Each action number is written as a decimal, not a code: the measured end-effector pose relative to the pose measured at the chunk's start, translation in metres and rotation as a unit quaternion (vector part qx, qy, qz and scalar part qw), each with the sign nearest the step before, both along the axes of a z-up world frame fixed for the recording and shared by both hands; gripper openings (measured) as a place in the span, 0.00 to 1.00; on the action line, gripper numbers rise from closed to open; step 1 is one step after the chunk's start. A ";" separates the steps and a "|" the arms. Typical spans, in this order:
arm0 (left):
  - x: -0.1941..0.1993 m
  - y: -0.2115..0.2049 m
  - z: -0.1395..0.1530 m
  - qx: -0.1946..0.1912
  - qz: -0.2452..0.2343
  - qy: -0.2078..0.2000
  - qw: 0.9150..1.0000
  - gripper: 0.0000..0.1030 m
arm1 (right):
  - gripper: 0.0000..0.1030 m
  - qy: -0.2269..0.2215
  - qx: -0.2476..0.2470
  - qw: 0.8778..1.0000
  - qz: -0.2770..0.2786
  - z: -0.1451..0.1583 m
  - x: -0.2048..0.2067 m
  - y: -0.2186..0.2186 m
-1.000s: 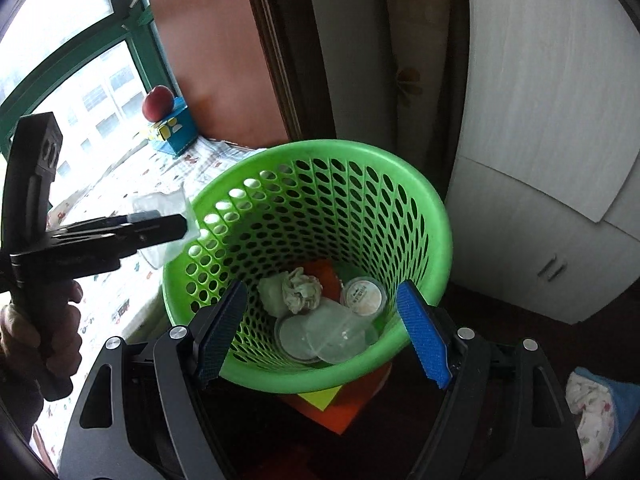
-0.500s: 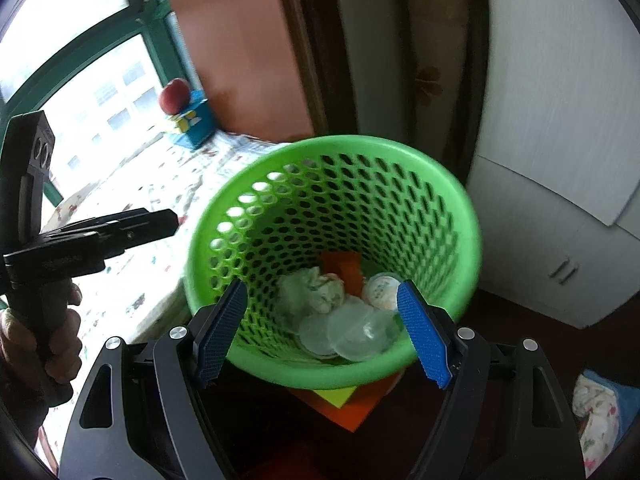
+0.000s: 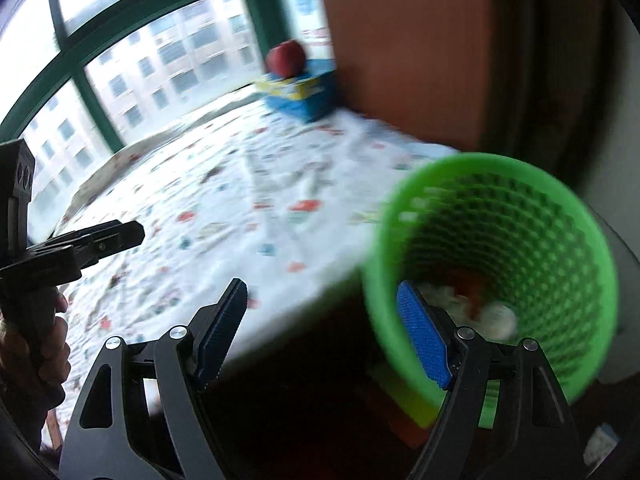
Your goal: Collect trash
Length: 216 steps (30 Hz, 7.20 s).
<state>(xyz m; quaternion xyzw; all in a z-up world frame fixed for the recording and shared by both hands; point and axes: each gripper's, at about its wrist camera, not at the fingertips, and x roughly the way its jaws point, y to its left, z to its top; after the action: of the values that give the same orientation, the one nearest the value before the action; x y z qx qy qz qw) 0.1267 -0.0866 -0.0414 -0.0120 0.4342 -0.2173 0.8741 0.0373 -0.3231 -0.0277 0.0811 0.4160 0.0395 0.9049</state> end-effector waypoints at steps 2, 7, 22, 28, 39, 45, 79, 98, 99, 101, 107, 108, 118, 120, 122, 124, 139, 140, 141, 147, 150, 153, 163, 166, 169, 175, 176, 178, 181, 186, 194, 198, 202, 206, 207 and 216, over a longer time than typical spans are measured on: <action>0.001 0.040 -0.002 0.003 0.029 0.001 1.000 0.83 | 0.75 0.003 -0.002 1.000 0.026 -0.003 0.012 0.029; 0.004 0.126 -0.005 0.014 0.092 0.001 0.996 0.84 | 0.75 0.011 -0.003 0.996 0.090 -0.013 0.036 0.101; -0.008 0.400 -0.063 0.097 0.262 0.021 0.960 0.88 | 0.81 0.048 -0.001 0.968 0.247 -0.081 0.063 0.364; -0.012 0.459 -0.090 0.084 0.290 0.036 0.953 0.89 | 0.88 0.059 -0.028 0.963 0.261 -0.109 0.053 0.438; -0.026 0.477 -0.114 0.098 0.296 0.027 0.950 0.93 | 0.97 0.026 -0.110 0.961 0.253 -0.123 0.038 0.485; -0.026 0.476 -0.116 0.106 0.292 0.029 0.950 0.94 | 0.97 0.026 -0.110 0.961 0.253 -0.124 0.038 0.485; -0.026 0.475 -0.116 0.106 0.292 0.029 0.950 0.94 | 0.97 0.026 -0.110 0.961 0.253 -0.124 0.038 0.485; -0.026 0.475 -0.116 0.106 0.292 0.029 0.950 0.94 | 0.97 0.026 -0.110 0.961 0.253 -0.124 0.038 0.485; -0.026 0.475 -0.116 0.106 0.292 0.029 0.950 0.94 | 0.97 0.026 -0.110 0.961 0.253 -0.124 0.039 0.485; -0.026 0.475 -0.116 0.106 0.292 0.029 0.950 0.94 | 0.97 0.026 -0.110 0.961 0.253 -0.124 0.038 0.485; -0.026 0.475 -0.116 0.106 0.292 0.029 0.950 0.94 | 0.97 0.026 -0.110 0.961 0.253 -0.124 0.039 0.485; -0.026 0.475 -0.116 0.106 0.292 0.029 0.950 0.94 | 0.97 0.026 -0.110 0.961 0.253 -0.124 0.038 0.485; -0.026 0.475 -0.116 0.106 0.292 0.029 0.950 0.94 | 0.97 0.026 -0.110 0.961 0.253 -0.124 0.038 0.485; -0.026 0.475 -0.116 0.106 0.292 0.029 0.950 0.94 | 0.97 0.026 -0.110 0.961 0.253 -0.124 0.038 0.485; -0.026 0.476 -0.116 0.106 0.292 0.029 0.950 0.94 | 0.97 0.026 -0.110 0.961 0.253 -0.124 0.038 0.485; -0.026 0.476 -0.116 0.106 0.292 0.029 0.950 0.94 | 0.97 0.026 -0.110 0.961 0.253 -0.124 0.038 0.485; -0.026 0.476 -0.116 0.106 0.292 0.029 0.950 0.94 | 0.97 0.026 -0.110 0.961 0.253 -0.124 0.038 0.485; -0.026 0.476 -0.116 0.105 0.292 0.029 0.950 0.94 | 0.97 0.026 -0.110 0.961 0.253 -0.124 0.038 0.485; -0.026 0.475 -0.116 0.106 0.292 0.029 0.950 0.94 | 0.97 0.026 -0.110 0.961 0.253 -0.124 0.038 0.485; -0.026 0.475 -0.116 0.105 0.292 0.029 0.950 0.94 | 0.97 0.026 -0.110 0.961 0.253 -0.124 0.038 0.485; -0.026 0.475 -0.116 0.105 0.292 0.029 0.950 0.94 | 0.97 0.026 -0.110 0.961 0.253 -0.124 0.038 0.485; -0.026 0.475 -0.116 0.105 0.292 0.029 0.950 0.94 | 0.97 0.026 -0.110 0.961 0.253 -0.124 0.039 0.485; -0.026 0.475 -0.116 0.105 0.292 0.029 0.950 0.94 | 0.97 0.026 -0.110 0.961 0.253 -0.124 0.038 0.485; -0.026 0.475 -0.116 0.105 0.292 0.029 0.950 0.94 | 0.97 0.026 -0.110 0.961 0.253 -0.124 0.038 0.485; -0.026 0.475 -0.116 0.105 0.292 0.029 0.950 0.94 | 0.97 0.026 -0.110 0.961 0.253 -0.124 0.038 0.485; -0.026 0.475 -0.116 0.105 0.292 0.029 0.950 0.94 | 0.97 0.026 -0.110 0.961 0.253 -0.124 0.038 0.485; -0.026 0.475 -0.116 0.105 0.292 0.029 0.950 0.94 | 0.97 0.026 -0.110 0.961 0.253 -0.124 0.038 0.485; -0.026 0.475 -0.116 0.105 0.292 0.029 0.950 0.94 | 0.97 0.026 -0.110 0.961 0.253 -0.124 0.038 0.485; -0.026 0.476 -0.116 0.105 0.292 0.029 0.950 0.94 | 0.97 0.026 -0.110 0.961 0.253 -0.124 0.038 0.485; -0.026 0.475 -0.116 0.105 0.292 0.029 0.950 0.94 | 0.97 0.026 -0.110 0.961 0.253 -0.123 0.038 0.486; -0.026 0.475 -0.116 0.105 0.292 0.029 0.950 0.94 | 0.97 0.026 -0.110 0.961 0.253 -0.124 0.039 0.486; -0.026 0.475 -0.116 0.105 0.292 0.029 0.950 0.94 | 0.97 0.026 -0.110 0.961 0.253 -0.123 0.038 0.486; -0.026 0.475 -0.116 0.105 0.292 0.029 0.950 0.94 | 0.97 0.026 -0.110 0.961 0.253 -0.124 0.039 0.486; -0.026 0.475 -0.116 0.105 0.292 0.029 0.950 0.94 | 0.97 0.026 -0.110 0.961 0.253 -0.123 0.038 0.486; -0.026 0.475 -0.116 0.105 0.292 0.029 0.950 0.94 | 0.97 0.026 -0.110 0.961 0.253 -0.123 0.038 0.486; -0.026 0.476 -0.116 0.105 0.292 0.029 0.950 0.94 | 0.97 0.026 -0.110 0.961 0.253 -0.123 0.038 0.485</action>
<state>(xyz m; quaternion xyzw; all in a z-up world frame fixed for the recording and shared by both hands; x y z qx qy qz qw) 0.1004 0.3889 -0.1573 -0.0527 0.4573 0.0951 0.8827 0.0757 0.1622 -0.1509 -0.1262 0.4480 0.2191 0.8575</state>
